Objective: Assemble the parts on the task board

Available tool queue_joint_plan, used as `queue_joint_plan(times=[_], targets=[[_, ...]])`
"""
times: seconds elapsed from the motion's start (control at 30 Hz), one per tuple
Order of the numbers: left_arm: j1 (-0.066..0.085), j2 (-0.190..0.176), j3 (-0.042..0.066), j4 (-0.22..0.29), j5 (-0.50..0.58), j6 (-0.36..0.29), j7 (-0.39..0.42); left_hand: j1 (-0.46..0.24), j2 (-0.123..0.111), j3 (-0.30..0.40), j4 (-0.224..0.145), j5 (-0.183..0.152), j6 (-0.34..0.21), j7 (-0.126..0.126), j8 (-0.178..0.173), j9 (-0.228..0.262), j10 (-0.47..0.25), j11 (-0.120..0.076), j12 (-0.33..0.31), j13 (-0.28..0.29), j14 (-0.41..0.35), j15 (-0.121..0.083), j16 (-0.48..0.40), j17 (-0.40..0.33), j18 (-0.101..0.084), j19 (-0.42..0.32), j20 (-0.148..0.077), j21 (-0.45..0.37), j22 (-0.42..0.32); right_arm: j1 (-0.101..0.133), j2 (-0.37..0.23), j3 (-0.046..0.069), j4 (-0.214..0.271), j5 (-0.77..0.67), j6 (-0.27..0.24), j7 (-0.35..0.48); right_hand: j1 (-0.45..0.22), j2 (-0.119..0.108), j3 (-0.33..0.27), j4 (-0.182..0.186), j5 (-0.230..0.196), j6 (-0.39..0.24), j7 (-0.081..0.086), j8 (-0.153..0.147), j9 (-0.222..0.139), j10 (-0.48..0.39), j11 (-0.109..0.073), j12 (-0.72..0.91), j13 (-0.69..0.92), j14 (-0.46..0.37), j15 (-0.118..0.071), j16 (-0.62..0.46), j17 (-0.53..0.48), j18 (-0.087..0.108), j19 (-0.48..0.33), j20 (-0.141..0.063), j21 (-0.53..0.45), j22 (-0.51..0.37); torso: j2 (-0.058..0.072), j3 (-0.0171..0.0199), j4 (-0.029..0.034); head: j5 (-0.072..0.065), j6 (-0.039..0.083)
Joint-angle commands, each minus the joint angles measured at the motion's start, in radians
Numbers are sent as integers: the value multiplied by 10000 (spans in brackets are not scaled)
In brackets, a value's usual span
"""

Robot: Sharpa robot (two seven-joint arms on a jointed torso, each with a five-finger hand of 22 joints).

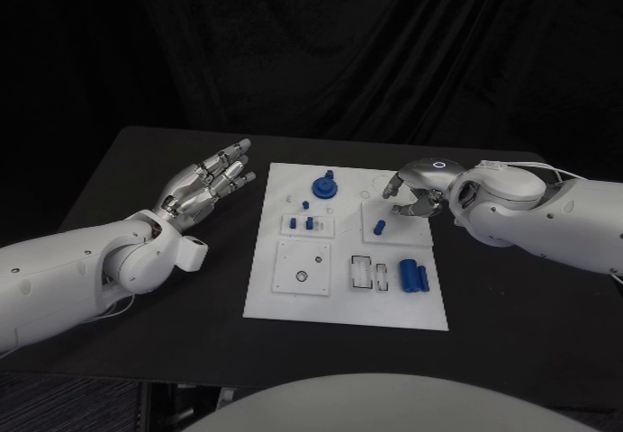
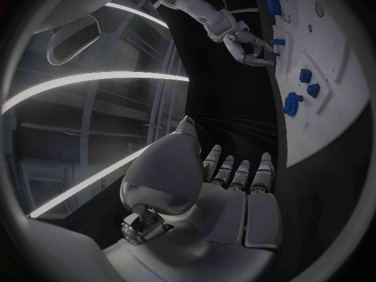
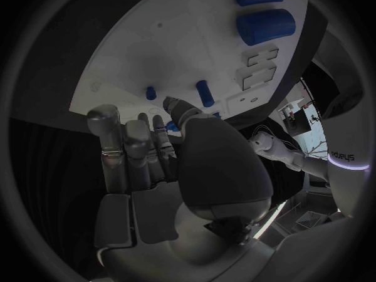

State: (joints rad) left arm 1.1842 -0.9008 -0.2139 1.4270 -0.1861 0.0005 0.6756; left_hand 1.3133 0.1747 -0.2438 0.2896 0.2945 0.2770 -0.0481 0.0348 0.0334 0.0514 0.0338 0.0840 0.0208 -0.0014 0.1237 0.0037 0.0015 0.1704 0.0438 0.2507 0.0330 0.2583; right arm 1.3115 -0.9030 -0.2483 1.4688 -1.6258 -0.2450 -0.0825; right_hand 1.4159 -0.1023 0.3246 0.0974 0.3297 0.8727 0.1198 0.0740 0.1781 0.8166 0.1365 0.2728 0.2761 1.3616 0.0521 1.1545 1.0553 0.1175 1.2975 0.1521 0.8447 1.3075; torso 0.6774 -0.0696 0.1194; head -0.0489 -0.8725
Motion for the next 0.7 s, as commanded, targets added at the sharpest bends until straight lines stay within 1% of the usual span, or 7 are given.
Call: queue_joint_plan(times=[0.03, 0.07, 0.17, 0.2, 0.33, 0.5, 0.7], targets=[[-10, 14, 9, 30, 98, 287, 1039, 228, -6, -67, -8, 147, -51, 62, -33, -5, -6, 139, -3, -3, 14, 126, -37, -15, 90, 13, 138, -16, -29, -56, 21, 7, -74, -29, 96, -17, 63, 31, 70, -41, 139, 181, 13, 96, 45, 186, -24, 97, -42, -23, -55, 26, -23, 129, 39, -43, -29, 809, 11, 6, -8, 7, -2], [-12, 17, 9, 30, 98, 303, 1029, 267, 0, -66, -11, 179, -41, 70, -31, -4, -1, 160, 4, -1, 14, 142, -37, -15, 91, 17, 150, -15, -31, -67, 31, 7, -93, -29, 98, -14, 41, 29, 115, -57, 186, 423, 26, 215, 121, 342, -55, 158, -63, -27, -80, 32, -38, 129, 37, -63, -32, 825, 13, 3, -11, 12, -2], [-17, 19, 9, 37, 98, 333, 1009, 401, 19, -61, -23, 295, -22, 104, -28, -2, 6, 209, 16, 0, 14, 178, -37, -15, 96, 33, 189, -8, -27, -97, 49, 7, -136, -29, 92, -5, 45, 24, 155, -79, 240, 469, 16, 233, 145, 395, -69, 173, -82, -18, -92, 53, -26, 127, 44, -76, -19, 839, 10, -6, 12, 5, -2], [-19, 18, 9, 40, 98, 339, 1001, 454, 21, -59, -30, 333, -24, 105, -29, -2, 8, 225, 20, 1, 14, 191, -37, -15, 96, 37, 207, -7, -34, -108, 54, 7, -152, -29, 89, -1, 38, 20, 176, -88, 273, 523, 18, 258, 170, 440, -77, 190, -92, -16, -102, 59, -29, 126, 46, -83, -17, 846, 13, -2, 14, 6, -2], [-27, 15, 9, 41, 98, 373, 960, 589, 38, -52, -40, 445, -14, 116, -28, -1, 18, 267, 37, 3, 14, 235, -37, -15, 100, 69, 252, 8, 9, -149, 84, 7, -242, -29, 85, 8, 30, 13, 226, -114, 328, 596, 17, 292, 217, 536, -100, 230, -111, -9, -118, 76, -29, 124, 54, -102, -3, 864, 8, -8, 1, 27, -2], [-37, 5, 9, 41, 98, 419, 917, 745, 48, -51, -51, 535, 28, 157, -21, 5, 32, 318, 60, 7, 14, 307, -37, -15, 108, 140, 303, 41, 120, -189, 116, 7, -337, -29, 85, 11, 9, -6, 314, -179, 438, 776, 26, 391, 352, 757, -161, 350, -119, -3, -170, 94, -47, 121, 68, -147, 21, 895, 1, -23, 9, 23, -2], [-50, 0, 9, 28, 98, 456, 873, 799, 54, -52, -52, 580, 44, 174, -19, 7, 39, 339, 71, 9, 16, 326, -36, -14, 109, 168, 321, 53, 148, -230, 141, 7, -412, -29, 99, 10, -14, 1, 369, -262, 473, 917, 49, 488, 523, 1025, -266, 570, -52, 20, -250, 128, -43, 116, 94, -216, 65, 921, 6, -25, 26, -2, -2]])
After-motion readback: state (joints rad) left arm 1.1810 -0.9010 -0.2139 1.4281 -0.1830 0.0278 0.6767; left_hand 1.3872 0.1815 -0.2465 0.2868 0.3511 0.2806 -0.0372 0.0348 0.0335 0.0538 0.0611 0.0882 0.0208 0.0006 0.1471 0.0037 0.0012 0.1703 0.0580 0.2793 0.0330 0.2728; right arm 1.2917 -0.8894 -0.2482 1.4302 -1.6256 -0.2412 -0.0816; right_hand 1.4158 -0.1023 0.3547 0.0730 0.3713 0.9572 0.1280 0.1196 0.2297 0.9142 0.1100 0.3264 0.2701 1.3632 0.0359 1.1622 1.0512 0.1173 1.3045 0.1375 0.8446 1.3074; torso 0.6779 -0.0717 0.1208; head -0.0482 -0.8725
